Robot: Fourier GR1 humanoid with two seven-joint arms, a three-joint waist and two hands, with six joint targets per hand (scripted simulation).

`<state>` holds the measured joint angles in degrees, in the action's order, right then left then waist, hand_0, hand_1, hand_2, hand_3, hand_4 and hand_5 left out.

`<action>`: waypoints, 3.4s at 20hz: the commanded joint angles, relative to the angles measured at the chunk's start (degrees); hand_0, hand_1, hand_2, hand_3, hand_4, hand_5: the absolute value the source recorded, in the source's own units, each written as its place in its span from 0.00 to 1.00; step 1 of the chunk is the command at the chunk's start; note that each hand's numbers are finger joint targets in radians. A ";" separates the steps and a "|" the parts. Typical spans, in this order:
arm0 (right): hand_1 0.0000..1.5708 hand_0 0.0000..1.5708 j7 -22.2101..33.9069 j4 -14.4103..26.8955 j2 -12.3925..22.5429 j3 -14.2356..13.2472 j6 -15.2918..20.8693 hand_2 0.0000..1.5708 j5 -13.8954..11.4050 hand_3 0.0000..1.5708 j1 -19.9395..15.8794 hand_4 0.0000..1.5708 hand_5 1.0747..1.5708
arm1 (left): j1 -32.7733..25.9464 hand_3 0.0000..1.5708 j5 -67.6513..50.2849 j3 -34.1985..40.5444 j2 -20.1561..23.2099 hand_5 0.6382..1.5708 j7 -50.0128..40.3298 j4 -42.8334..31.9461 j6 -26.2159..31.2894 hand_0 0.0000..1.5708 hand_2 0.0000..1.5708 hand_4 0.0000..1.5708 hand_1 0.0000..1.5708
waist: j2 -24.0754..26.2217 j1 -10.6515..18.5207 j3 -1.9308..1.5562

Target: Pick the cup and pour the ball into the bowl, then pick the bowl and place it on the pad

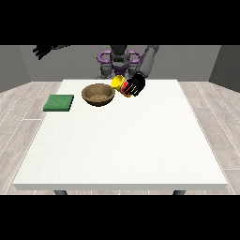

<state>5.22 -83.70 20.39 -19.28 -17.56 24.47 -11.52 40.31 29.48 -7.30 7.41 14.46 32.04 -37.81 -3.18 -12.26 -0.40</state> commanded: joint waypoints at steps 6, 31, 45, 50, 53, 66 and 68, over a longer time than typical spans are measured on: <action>0.00 0.00 -5.02 13.54 2.79 -4.38 -3.78 0.00 -0.44 0.00 2.19 0.44 0.98 | 9.18 1.00 19.93 -14.15 -5.59 0.97 -24.24 -6.98 2.93 0.86 1.00 0.92 0.86 | 6.53 6.50 0.26; 0.00 0.00 -6.12 18.31 -1.43 1.11 -0.84 0.00 -5.09 0.17 -2.86 0.44 0.95 | 18.44 0.98 43.43 -37.84 -7.41 1.00 -49.67 2.89 36.27 0.00 0.68 0.71 0.00 | 7.82 2.08 0.40; 0.00 0.00 -5.42 17.22 -2.83 0.04 3.94 0.00 -6.51 0.00 1.96 0.50 0.97 | 7.61 0.00 0.81 1.80 2.43 0.99 -30.38 22.75 17.75 0.00 0.00 0.74 0.00 | 11.88 14.53 1.37; 0.00 0.00 -6.74 18.10 -7.02 1.12 7.99 0.00 -8.24 0.00 3.14 0.49 0.97 | 7.44 0.00 -18.93 14.85 4.10 1.00 -24.46 27.76 29.64 0.00 0.00 0.67 0.00 | 10.21 17.91 0.96; 0.00 0.00 -9.51 18.16 -11.17 2.44 11.84 0.00 -10.35 0.00 4.11 0.46 0.99 | 6.21 0.00 -26.82 19.93 8.91 1.00 -21.32 28.04 39.45 0.00 0.00 0.67 0.00 | 7.90 20.35 0.67; 0.00 0.00 -23.97 32.39 -13.61 1.83 10.66 0.00 -10.92 0.00 -2.37 0.39 0.97 | 2.40 0.00 -38.40 28.85 20.92 0.98 -20.40 30.47 53.73 0.00 0.00 0.63 0.00 | -1.78 20.17 0.36; 0.00 0.00 -22.49 35.41 -13.09 1.71 10.52 0.00 -10.15 0.00 -5.19 0.37 0.97 | 1.36 0.00 -38.53 28.07 19.76 0.97 -20.77 32.88 52.32 0.00 0.00 0.64 0.00 | -1.09 19.13 0.36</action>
<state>-15.20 -54.14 6.46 -17.03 -6.01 13.82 -12.95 44.29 -8.28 21.07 27.83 -7.11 61.59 15.11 -3.38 7.31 -0.02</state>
